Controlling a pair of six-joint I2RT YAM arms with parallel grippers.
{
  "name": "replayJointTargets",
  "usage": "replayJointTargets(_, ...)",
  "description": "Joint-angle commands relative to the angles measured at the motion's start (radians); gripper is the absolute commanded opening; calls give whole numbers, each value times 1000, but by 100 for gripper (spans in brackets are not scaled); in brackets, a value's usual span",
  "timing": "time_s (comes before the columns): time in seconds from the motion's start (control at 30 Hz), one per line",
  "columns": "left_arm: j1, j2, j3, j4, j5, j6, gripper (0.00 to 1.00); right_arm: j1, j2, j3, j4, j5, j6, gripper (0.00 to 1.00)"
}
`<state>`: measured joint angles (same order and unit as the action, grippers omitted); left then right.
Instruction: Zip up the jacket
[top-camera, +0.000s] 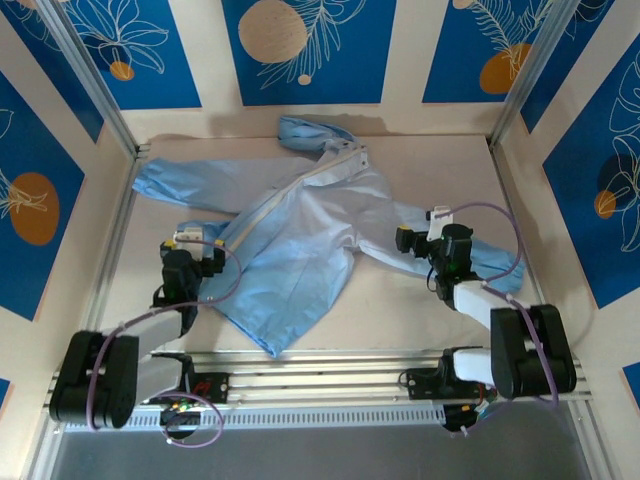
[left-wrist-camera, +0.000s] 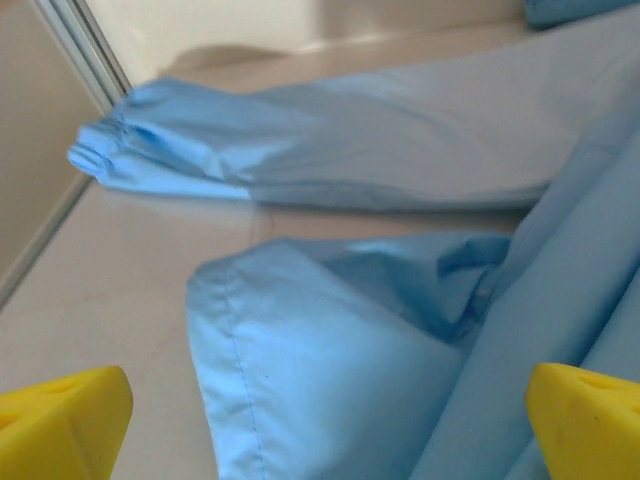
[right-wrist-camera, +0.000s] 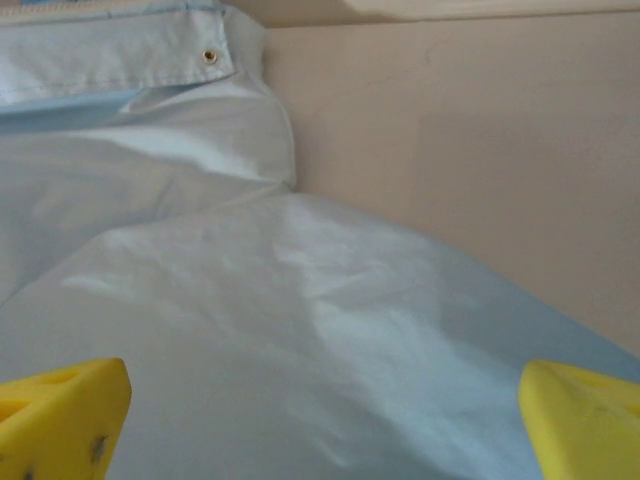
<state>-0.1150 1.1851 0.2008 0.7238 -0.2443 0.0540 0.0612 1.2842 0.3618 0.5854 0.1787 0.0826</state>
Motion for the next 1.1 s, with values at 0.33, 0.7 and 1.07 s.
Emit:
replayJointTargets(0.33,28,399,47,491,94,-19,100,-45,184,2,274,-110,-9,99)
replayJointTargets(0.7,29,381,161,247,77,-23,100,-67,237,62,205,-129,15,99)
replayJointTargets(1.07,26,381,165,236,103,-9,100,-67,237,62,207,-128,16,99)
